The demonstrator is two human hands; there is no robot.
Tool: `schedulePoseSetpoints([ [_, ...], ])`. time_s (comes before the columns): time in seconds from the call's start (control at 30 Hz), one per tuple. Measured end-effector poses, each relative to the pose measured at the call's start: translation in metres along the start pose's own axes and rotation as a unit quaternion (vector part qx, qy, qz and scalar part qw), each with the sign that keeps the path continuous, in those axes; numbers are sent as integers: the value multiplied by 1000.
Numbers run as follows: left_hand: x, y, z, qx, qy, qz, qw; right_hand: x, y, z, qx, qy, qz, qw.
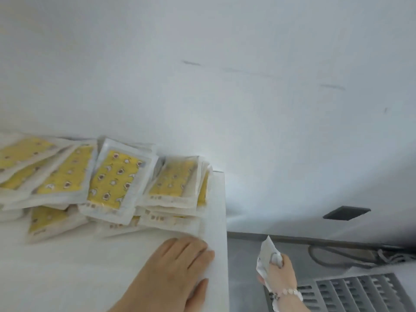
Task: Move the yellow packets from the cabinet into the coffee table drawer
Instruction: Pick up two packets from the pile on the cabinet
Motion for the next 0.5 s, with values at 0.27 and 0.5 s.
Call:
schedulePoseSetpoints([
  [0.27, 35, 27, 24, 326, -250, -91, 907, 115, -168, -148, 66, -12, -18, 998],
  [0.5, 127, 39, 109, 767, -45, -340, 542, 124, -273, -255, 307, -130, -203, 921],
])
Point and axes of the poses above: each hand's wrist, its own z-axis towards the middle knuckle, its own x-axis out of the back of the hand, y = z × x, the point moved 6 cm from there along z, towards the middle knuckle, and after that the axes turned 14 degrees about y, right-handed, at the moved point
